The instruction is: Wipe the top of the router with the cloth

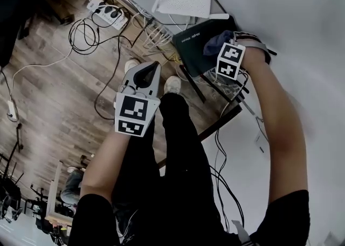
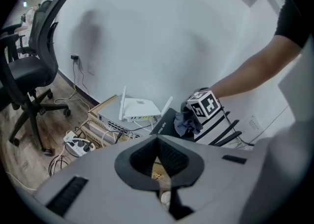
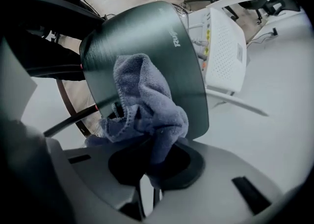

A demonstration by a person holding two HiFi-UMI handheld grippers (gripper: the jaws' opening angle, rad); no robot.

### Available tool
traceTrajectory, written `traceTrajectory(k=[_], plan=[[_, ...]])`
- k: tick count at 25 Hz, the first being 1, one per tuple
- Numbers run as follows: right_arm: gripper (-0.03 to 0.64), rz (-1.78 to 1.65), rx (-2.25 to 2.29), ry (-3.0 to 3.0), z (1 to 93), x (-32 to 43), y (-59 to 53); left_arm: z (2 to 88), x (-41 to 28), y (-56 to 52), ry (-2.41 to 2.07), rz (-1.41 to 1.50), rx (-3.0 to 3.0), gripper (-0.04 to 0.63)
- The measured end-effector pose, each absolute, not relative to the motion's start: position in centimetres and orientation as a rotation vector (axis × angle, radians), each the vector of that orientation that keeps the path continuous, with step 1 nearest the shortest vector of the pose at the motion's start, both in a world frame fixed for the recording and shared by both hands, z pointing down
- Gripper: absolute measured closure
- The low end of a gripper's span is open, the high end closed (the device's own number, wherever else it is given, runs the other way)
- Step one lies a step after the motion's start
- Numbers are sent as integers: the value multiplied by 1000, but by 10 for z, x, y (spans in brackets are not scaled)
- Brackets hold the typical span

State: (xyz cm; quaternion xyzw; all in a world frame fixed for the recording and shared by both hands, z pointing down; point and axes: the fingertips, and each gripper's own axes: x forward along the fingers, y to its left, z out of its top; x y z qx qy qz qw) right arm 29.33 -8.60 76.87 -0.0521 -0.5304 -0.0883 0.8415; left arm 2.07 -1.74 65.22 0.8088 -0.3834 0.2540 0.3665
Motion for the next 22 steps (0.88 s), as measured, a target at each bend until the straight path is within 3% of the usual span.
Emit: traceTrajectory(k=[14, 22], plan=[[583, -188, 654, -1561, 563, 207, -104, 501, -29, -14, -1358, 521, 2038, 597], [583, 356, 1266, -2041, 388, 178, -66, 344, -40, -4, -1589, 414, 2019, 597]])
